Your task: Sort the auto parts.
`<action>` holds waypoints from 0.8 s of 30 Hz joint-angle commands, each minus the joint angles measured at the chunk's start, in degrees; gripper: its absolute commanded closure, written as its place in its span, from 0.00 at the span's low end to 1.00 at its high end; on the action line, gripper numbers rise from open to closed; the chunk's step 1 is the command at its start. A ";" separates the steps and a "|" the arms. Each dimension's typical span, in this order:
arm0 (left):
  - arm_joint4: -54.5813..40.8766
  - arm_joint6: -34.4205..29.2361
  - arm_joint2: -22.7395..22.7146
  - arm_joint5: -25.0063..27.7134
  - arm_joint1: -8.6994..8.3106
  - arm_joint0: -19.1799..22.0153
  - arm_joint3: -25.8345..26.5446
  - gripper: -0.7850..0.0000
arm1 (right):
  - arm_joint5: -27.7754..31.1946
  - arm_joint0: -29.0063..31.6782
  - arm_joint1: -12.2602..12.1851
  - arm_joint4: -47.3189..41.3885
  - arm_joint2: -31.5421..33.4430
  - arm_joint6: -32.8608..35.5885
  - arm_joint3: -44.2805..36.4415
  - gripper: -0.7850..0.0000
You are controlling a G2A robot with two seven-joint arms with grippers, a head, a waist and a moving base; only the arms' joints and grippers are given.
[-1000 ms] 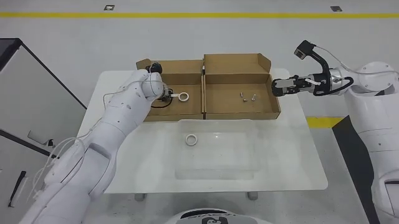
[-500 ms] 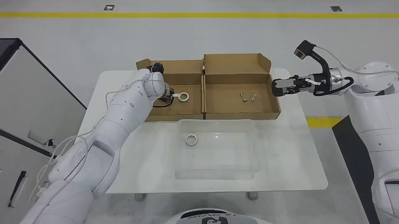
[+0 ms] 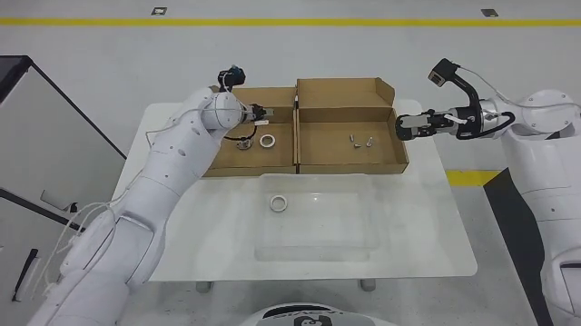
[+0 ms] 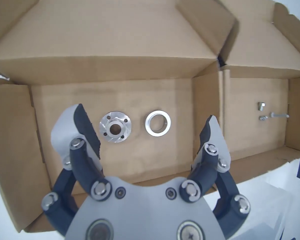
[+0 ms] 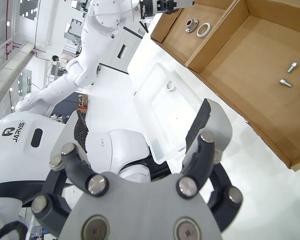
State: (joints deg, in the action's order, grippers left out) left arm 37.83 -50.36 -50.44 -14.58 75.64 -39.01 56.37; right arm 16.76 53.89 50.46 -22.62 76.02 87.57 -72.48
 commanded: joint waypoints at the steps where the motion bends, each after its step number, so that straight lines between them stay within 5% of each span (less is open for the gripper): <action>1: 1.46 -2.37 -2.66 1.08 -1.45 -2.79 6.73 0.00 | 0.00 0.00 0.00 0.00 0.00 0.00 0.00 0.00; 5: 3.43 -7.43 -6.30 3.71 -3.50 -7.87 17.31 0.00 | 0.00 0.00 0.00 0.00 0.00 0.00 0.00 0.00; 21: 3.43 -7.43 -6.30 3.71 -3.50 -7.87 17.31 0.00 | 0.00 0.00 0.00 0.00 0.00 0.00 0.00 0.00; 24: 6.26 -7.58 -5.55 6.45 -3.77 -8.46 20.55 0.00 | 0.00 0.00 0.00 0.00 0.00 0.00 0.00 0.00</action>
State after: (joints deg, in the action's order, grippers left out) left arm 42.49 -57.60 -56.27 -9.49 72.03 -47.28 75.29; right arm 16.76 53.89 50.46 -22.62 76.02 87.57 -72.48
